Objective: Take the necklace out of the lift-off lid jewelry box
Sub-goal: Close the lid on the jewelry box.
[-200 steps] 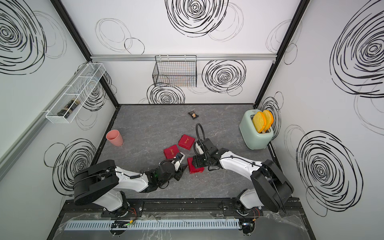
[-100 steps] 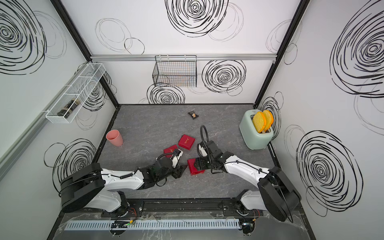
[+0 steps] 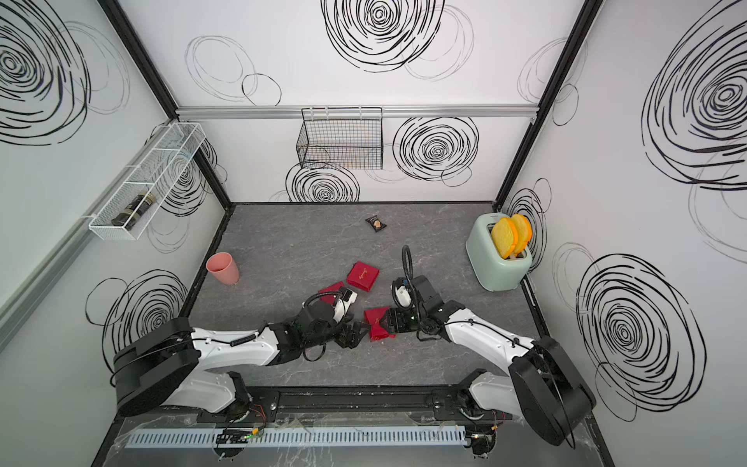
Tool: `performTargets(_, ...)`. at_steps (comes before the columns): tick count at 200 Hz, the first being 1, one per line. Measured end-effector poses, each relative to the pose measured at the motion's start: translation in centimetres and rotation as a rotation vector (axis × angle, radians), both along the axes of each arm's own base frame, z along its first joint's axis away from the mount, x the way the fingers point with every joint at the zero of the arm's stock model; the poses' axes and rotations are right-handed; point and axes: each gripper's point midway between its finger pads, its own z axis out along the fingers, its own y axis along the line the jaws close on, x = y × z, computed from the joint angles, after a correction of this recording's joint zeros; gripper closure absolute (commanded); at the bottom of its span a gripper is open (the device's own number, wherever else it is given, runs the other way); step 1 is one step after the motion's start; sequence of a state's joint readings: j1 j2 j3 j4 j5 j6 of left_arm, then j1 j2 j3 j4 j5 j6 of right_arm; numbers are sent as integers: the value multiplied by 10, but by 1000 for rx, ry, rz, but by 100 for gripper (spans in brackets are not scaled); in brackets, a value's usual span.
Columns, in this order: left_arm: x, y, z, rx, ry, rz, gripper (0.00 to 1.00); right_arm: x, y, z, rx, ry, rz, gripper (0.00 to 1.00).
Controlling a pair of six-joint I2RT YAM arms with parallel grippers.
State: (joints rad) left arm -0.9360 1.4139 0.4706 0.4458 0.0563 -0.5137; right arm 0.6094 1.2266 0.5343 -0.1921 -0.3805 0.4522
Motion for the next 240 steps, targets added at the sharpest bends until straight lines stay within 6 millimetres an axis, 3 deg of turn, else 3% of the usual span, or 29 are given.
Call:
performTargets(78,-3,-6,-2,-38,46,1,27,10,-10,10,-33,-77,-43,38)
performTargets(128,-6,-8,-7,-37,71,6,29,6,-11,-4,-48,-44,-38,45)
performTargets(240,-6,-22,-24,-77,143,-3,34,-5,6,-4,14,-36,15,59)
